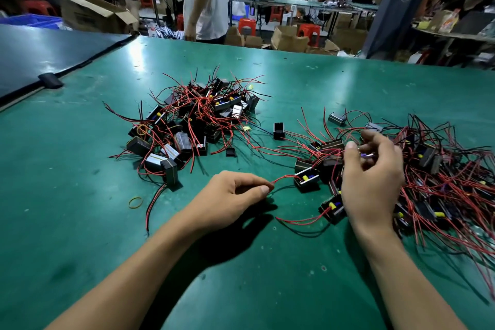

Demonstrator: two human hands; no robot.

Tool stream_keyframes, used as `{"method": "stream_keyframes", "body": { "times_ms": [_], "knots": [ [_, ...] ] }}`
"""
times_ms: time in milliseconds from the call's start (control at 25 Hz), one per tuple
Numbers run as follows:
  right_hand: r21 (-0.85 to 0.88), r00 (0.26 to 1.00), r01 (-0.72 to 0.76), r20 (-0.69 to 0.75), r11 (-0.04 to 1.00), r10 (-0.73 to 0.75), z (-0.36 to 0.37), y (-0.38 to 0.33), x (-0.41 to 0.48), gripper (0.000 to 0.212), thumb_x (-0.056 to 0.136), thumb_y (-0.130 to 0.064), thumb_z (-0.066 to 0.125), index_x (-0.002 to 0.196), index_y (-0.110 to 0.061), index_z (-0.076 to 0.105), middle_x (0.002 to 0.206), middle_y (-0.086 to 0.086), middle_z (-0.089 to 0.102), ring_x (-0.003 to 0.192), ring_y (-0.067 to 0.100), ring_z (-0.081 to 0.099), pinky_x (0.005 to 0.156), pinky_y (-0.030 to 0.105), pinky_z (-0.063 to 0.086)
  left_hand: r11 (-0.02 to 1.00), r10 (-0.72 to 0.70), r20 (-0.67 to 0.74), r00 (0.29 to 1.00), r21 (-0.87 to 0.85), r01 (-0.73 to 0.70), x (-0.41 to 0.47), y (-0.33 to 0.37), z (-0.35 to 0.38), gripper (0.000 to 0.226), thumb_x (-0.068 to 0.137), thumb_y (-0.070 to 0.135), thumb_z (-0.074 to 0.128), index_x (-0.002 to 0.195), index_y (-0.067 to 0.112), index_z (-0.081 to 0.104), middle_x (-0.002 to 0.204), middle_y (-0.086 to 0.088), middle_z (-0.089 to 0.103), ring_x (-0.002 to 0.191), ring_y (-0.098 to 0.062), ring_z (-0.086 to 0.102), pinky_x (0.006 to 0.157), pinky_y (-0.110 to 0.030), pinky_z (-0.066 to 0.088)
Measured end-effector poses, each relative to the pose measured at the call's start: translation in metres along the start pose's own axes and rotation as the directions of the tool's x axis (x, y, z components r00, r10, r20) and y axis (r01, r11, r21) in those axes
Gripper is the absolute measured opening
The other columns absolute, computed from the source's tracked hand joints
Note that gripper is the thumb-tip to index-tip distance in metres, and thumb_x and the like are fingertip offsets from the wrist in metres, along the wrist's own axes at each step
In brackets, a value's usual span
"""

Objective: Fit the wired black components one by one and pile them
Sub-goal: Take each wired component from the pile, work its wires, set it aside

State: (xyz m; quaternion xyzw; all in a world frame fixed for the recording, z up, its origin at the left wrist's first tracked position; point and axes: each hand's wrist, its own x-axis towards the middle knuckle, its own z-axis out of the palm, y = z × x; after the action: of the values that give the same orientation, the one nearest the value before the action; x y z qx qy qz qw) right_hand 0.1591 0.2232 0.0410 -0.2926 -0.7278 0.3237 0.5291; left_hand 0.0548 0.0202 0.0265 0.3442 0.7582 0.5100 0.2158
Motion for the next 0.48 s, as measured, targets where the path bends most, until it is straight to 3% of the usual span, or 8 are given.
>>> {"method": "stream_keyframes", "body": {
  "times_ms": [80,240,360,480],
  "knots": [
    [0.011,0.974,0.222,0.041,0.975,-0.222,0.006,-0.012,-0.018,0.023,0.094,-0.019,0.062,0.117,-0.016,0.064,0.097,-0.003,0.053,0.076,-0.003,0.052,0.075,0.007,0.039,0.999,0.004,-0.054,0.999,-0.035,-0.006,0.001,-0.002,0.0,0.013,0.093,0.021,0.065,0.1,0.019,0.076,0.082,-0.006,0.075,0.069,-0.011,0.062,0.072,-0.025,0.05],
    [0.178,0.816,0.397,0.38,0.901,-0.435,0.031,-0.031,-0.065,0.019,0.093,-0.018,0.064,0.111,-0.017,0.068,0.097,-0.006,0.063,0.084,0.008,0.059,0.079,0.027,0.05,0.977,-0.037,-0.194,0.98,-0.212,-0.005,0.001,-0.005,-0.008,0.012,0.093,0.008,0.063,0.1,0.01,0.073,0.062,-0.008,0.066,0.05,-0.011,0.057,0.053,-0.022,0.046],
    [0.222,0.76,0.39,0.47,0.894,-0.448,0.049,-0.042,-0.078,0.016,0.093,-0.024,0.063,0.108,-0.022,0.068,0.095,-0.009,0.064,0.081,0.007,0.058,0.078,0.03,0.051,0.953,-0.106,-0.259,0.96,-0.303,0.024,0.001,-0.006,-0.014,0.015,0.092,0.0,0.058,0.101,0.005,0.068,0.07,-0.014,0.065,0.048,-0.016,0.059,0.046,-0.022,0.045],
    [0.209,0.741,0.293,0.567,0.933,-0.36,0.069,-0.065,-0.069,0.016,0.091,-0.03,0.064,0.101,-0.023,0.073,0.095,-0.009,0.068,0.086,0.007,0.062,0.081,0.032,0.052,0.98,-0.065,-0.183,0.981,-0.196,0.029,-0.001,-0.001,-0.011,0.02,0.087,-0.005,0.055,0.082,0.009,0.069,0.07,-0.007,0.064,0.057,-0.013,0.056,0.054,-0.03,0.048]
  ]
}}
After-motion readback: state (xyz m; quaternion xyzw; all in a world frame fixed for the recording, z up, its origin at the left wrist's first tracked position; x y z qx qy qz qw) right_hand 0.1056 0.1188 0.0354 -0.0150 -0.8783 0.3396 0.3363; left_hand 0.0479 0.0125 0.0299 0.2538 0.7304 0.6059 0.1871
